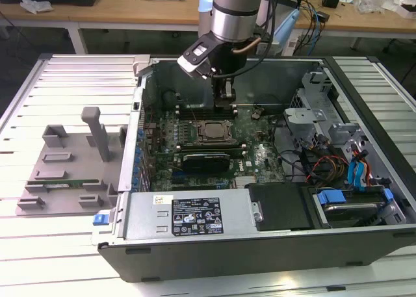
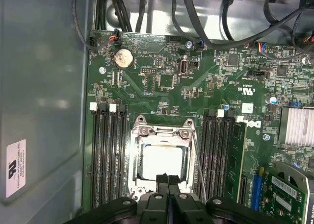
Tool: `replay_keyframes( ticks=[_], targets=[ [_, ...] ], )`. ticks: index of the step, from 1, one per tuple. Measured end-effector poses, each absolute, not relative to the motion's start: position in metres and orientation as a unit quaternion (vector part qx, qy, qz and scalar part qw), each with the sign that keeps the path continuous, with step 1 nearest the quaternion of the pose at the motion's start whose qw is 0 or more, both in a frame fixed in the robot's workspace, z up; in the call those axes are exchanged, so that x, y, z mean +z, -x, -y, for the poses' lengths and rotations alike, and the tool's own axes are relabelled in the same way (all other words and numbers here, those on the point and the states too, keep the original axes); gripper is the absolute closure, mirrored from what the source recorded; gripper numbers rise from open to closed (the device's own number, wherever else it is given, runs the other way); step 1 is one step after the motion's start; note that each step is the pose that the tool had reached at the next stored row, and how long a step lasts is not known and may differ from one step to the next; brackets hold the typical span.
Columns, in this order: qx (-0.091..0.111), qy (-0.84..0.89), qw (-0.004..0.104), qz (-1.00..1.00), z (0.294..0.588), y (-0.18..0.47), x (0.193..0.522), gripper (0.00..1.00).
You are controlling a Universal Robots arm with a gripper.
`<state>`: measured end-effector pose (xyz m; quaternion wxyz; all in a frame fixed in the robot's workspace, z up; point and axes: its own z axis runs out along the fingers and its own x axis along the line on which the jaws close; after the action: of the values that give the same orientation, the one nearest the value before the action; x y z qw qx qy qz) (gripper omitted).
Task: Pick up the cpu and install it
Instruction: 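Close the cpu cover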
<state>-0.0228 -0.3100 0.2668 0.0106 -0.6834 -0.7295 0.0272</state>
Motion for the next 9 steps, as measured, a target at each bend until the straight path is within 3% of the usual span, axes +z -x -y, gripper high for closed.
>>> replay_keyframes(
  ticks=[9],
  targets=[
    [0.027,0.683,0.011,0.729,0.31,0.0228,0.2732,0.89]
  ],
)
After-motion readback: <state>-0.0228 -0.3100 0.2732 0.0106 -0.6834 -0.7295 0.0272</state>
